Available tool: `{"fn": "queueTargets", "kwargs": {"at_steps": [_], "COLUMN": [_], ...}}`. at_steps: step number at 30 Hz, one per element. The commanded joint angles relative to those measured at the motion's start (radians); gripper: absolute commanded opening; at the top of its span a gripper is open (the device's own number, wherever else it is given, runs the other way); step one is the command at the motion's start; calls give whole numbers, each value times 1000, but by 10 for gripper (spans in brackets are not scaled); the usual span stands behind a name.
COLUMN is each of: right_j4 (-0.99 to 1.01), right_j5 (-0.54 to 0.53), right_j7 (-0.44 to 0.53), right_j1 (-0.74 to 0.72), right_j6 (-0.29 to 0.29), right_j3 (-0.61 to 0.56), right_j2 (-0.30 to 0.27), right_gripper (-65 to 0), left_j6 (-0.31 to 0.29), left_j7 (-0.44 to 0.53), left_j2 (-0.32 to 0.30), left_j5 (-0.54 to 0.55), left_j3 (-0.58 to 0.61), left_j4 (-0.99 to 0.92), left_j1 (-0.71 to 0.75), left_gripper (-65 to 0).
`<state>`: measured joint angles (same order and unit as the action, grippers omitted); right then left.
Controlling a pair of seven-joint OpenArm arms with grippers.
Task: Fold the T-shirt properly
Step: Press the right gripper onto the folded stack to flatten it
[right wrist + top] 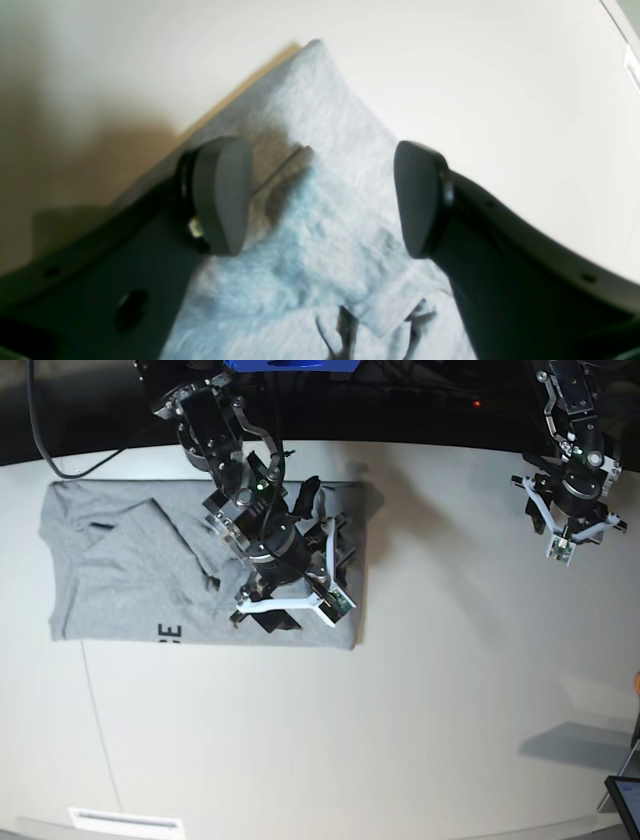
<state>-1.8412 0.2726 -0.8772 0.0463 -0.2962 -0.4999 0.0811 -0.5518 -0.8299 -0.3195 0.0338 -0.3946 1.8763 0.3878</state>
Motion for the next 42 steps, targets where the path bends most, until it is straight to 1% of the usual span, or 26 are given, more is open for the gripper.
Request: {"fn": "queueTargets", "kwargs": {"at_steps": [1, 5, 9, 12, 16, 23, 24, 29, 33, 42], "right_j4": [13, 93, 97, 100, 107, 185, 188, 189, 189, 194], "right_j5": [0, -2, -71, -92, -94, -94, -94, -94, -94, -94], "right_j7": [17, 22, 42, 42, 45, 46, 48, 46, 45, 43], "right_j1": [-19, -39, -55, -70, -82, -108, -108, -118, -118, -112], "right_j6": [2, 2, 2, 2, 2, 2, 2, 2, 2, 2], "right_j3": [-3, -3, 4, 4, 2, 2, 2, 8, 31, 31], "right_j2": [10, 13, 13, 13, 15, 16, 18, 16, 16, 15], "right_gripper": [-225, -225, -225, -225, -225, -225, -234, -353, -406, -406], "left_j6": [3, 3, 3, 3, 3, 3, 3, 3, 3, 3], "left_j7": [14, 14, 14, 14, 14, 13, 13, 13, 13, 10], "left_j2": [-14, -14, -14, -13, -13, -11, -11, -11, -11, -11], "left_j5": [-1, 4, -1, -1, -1, -1, -1, -1, -1, -1], "left_j3": [-5, -4, -4, -2, -2, -2, -2, -2, -2, -2], "left_j4": [15, 13, 12, 12, 10, 10, 10, 9, 9, 9], "left_j1": [-3, -3, -3, -3, -2, 1, 3, 3, 3, 4], "left_gripper": [-341, -341, -341, -341, -341, -341, -341, -341, -341, -341]}}
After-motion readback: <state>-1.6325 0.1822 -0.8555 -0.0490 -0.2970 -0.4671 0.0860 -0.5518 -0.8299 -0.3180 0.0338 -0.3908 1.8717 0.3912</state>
